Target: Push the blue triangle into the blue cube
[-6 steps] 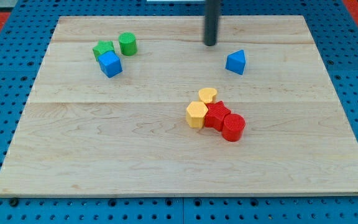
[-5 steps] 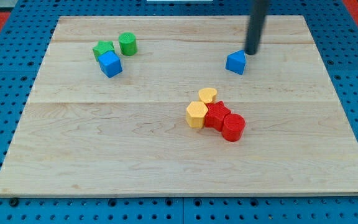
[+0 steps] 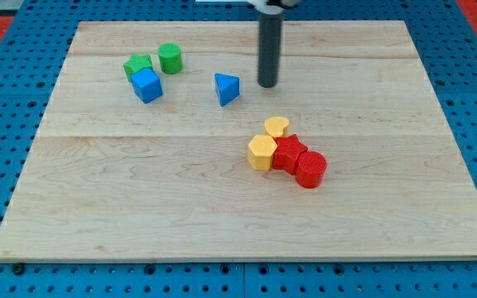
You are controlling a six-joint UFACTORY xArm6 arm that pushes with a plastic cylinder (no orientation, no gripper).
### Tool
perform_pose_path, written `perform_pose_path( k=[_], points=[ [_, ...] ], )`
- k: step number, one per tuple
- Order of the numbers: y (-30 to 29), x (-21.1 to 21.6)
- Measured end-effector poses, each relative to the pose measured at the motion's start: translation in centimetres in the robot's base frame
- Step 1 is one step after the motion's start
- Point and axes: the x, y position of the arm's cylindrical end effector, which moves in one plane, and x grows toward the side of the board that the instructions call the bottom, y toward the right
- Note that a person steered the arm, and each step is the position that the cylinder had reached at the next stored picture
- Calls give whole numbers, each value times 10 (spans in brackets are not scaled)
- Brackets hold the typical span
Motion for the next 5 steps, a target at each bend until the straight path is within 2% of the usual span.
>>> perform_pose_path(
  k=[1, 2, 4, 5],
  points=[
    [-25, 12],
    [-75, 5],
    [-103, -2],
    [-147, -2]
  ],
)
